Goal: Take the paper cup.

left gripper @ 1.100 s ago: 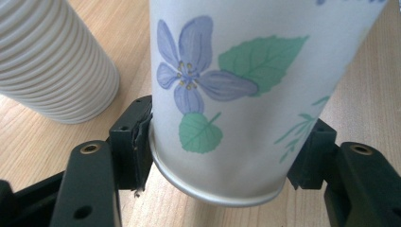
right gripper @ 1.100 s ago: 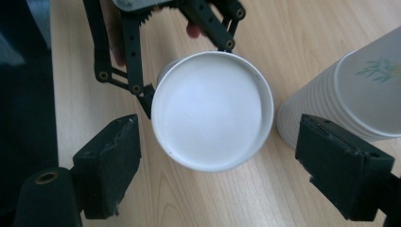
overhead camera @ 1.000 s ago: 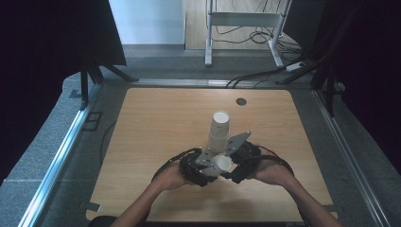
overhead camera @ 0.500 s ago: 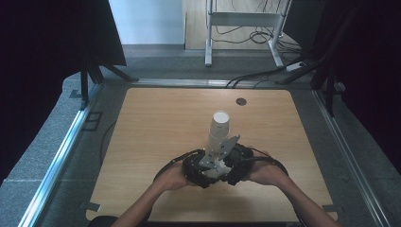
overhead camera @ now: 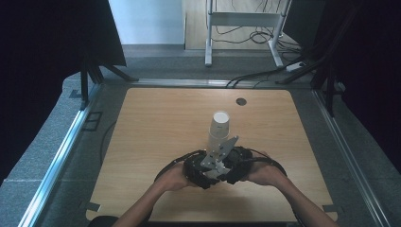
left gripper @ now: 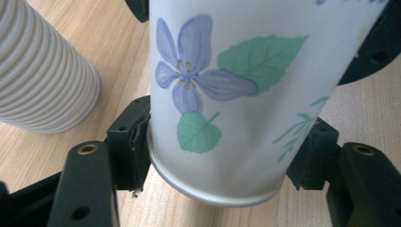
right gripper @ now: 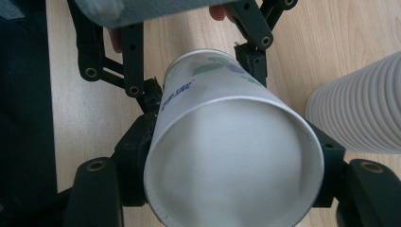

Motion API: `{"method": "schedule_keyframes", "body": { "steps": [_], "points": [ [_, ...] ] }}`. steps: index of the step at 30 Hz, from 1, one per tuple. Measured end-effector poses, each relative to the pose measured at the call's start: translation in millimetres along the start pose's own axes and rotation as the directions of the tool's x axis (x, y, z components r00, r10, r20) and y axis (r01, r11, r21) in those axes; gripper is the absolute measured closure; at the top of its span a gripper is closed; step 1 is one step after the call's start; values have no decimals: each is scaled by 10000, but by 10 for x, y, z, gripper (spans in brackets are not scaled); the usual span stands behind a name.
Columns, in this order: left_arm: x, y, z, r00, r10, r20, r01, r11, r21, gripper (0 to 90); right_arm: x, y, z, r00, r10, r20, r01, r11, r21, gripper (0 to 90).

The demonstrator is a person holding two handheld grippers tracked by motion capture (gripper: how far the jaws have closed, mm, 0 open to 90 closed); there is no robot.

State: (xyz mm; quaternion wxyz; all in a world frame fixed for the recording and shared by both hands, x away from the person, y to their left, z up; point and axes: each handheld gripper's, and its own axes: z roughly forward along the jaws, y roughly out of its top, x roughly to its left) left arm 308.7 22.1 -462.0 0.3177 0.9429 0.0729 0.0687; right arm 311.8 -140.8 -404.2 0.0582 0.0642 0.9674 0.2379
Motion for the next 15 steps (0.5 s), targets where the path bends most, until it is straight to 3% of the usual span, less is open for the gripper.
{"method": "schedule_keyframes", "body": {
  "steps": [3,6,7,11,15],
  "points": [
    [4,-6,-4,9999,-56,127,58,9999,-107,280,0,-11,-6,10000,48,-71,-48,10000,-49,355],
    [18,-24,-25,9994,-334,121,340,9979,-554,218,-4,-29,-22,9999,128,-91,-129,9998,-151,355],
    [11,-32,-25,9977,-672,123,680,9935,-911,194,-7,-38,-32,9998,184,-99,-186,9996,-229,355],
    [47,-62,-98,9950,-956,291,990,9833,-1530,138,-25,-79,-84,9993,331,-172,-343,9966,-743,356],
    [77,-91,-168,9895,-1332,554,1422,9655,-2179,134,-32,-115,-151,9986,441,-285,-476,9892,-1385,356]
  ]
}}
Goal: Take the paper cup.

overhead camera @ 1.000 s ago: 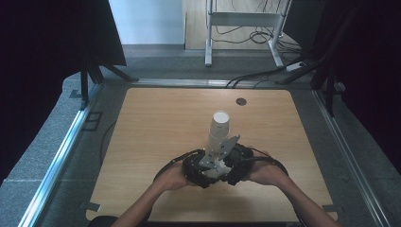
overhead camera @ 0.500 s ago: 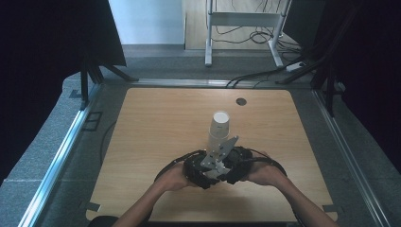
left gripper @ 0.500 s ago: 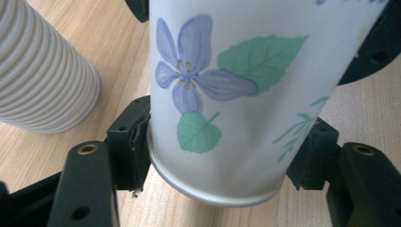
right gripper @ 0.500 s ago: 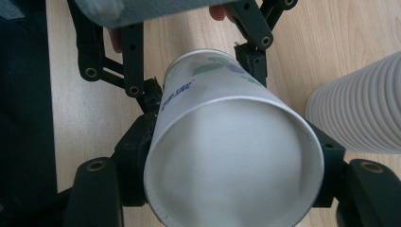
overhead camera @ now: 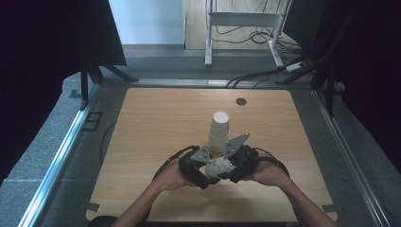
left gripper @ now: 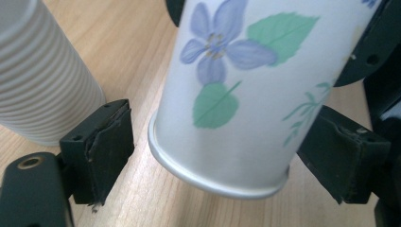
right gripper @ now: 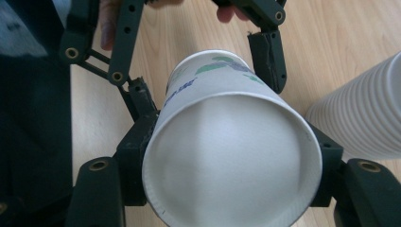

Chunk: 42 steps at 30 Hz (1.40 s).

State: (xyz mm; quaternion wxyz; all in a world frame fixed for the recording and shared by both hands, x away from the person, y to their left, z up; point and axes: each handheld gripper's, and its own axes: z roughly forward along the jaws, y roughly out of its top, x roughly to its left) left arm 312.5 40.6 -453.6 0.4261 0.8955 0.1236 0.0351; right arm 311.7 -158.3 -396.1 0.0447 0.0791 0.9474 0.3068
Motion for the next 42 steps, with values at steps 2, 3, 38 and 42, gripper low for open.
{"method": "schedule_keyframes", "body": {
  "steps": [2,3,38,42],
  "points": [
    [12,-6,-35,9999,-116,94,118,9997,-208,134,-2,-16,-24,10000,51,-17,-51,9996,-288,357],
    [16,-9,-50,9998,-154,101,157,9994,-307,134,-3,-29,-42,10000,86,-12,-86,9990,-448,358],
    [7,-122,-224,9913,-111,1312,432,9687,-2445,141,14,-468,-76,9932,654,-966,-1005,9002,-4238,364],
    [-2,-147,-227,9889,18,1489,383,9631,-2663,159,21,-483,-74,9917,554,-1163,-1017,8909,-4427,364]
  ]
}}
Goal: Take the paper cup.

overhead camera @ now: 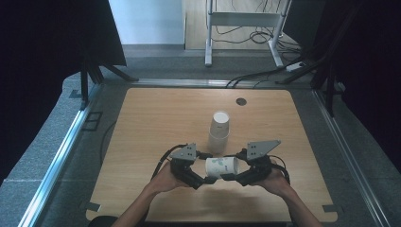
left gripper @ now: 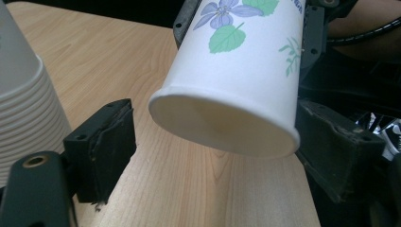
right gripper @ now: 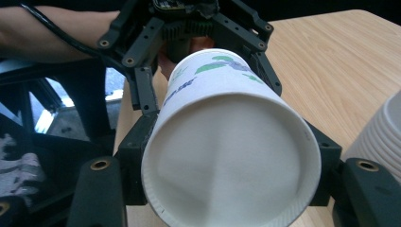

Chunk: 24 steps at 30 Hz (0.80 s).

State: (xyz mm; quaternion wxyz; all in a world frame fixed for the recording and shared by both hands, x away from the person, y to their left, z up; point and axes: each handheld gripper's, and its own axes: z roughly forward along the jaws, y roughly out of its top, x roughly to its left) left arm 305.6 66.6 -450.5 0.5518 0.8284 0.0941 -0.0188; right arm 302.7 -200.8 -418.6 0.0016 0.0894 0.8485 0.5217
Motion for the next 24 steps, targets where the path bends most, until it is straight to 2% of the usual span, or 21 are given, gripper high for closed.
{"method": "schedule_keyframes", "body": {
  "steps": [8,14,24],
  "points": [
    [-4,-19,-31,9996,14,281,-2,9992,-409,237,-5,-24,-5,9997,-1,-258,-5,9998,-209,364],
    [-5,-31,-37,9990,103,425,-81,9986,-516,286,-19,-29,-8,9992,103,-398,-117,9993,-349,364],
    [-12,-41,-43,9991,300,307,-284,9983,-508,319,-37,-34,-4,9986,126,-511,-143,9993,-335,365]
  ]
}}
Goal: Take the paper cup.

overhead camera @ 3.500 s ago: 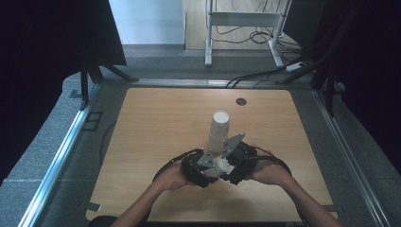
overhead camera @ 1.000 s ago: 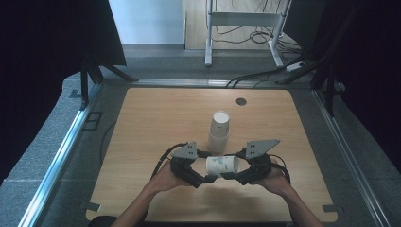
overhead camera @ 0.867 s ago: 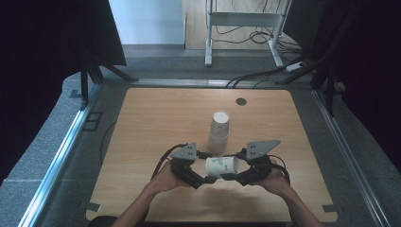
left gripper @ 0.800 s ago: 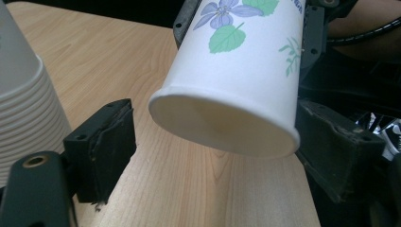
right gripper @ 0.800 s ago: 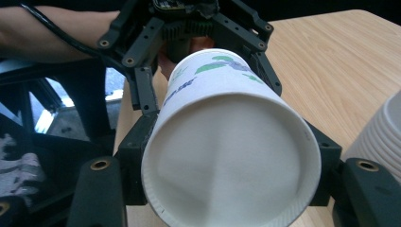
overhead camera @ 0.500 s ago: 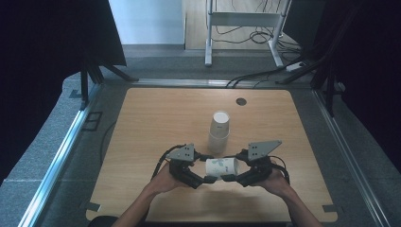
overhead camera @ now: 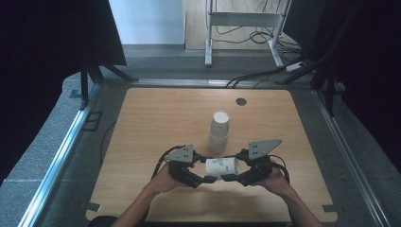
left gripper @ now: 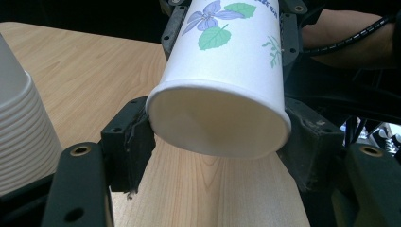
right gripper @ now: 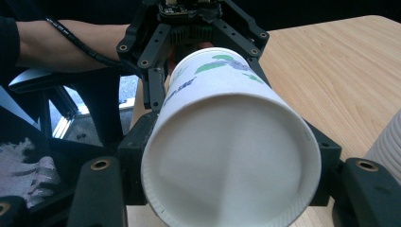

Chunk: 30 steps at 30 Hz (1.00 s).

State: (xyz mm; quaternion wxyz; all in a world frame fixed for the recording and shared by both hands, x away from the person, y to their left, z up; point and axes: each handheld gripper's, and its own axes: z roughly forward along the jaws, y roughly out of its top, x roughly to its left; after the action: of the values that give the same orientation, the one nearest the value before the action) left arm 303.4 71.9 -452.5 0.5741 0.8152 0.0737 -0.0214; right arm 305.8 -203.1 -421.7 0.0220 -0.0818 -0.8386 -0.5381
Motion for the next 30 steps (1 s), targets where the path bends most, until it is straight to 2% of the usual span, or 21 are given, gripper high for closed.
{"method": "schedule_keyframes", "body": {
  "steps": [10,21,27,30],
  "points": [
    [-6,-8,1,9999,88,-112,-87,9999,101,351,-32,-18,7,9999,147,-20,-147,9998,161,349],
    [8,-1,-22,9999,-47,-104,47,10000,27,357,-36,-23,19,9997,58,249,-69,9990,438,310],
    [12,19,-43,9999,-8,-120,12,9994,338,357,-42,-30,11,9988,59,481,-87,9983,577,246],
    [12,38,-54,9998,46,-169,-35,9978,656,357,-31,-23,2,9979,-53,644,2,9969,789,210]
  ]
}}
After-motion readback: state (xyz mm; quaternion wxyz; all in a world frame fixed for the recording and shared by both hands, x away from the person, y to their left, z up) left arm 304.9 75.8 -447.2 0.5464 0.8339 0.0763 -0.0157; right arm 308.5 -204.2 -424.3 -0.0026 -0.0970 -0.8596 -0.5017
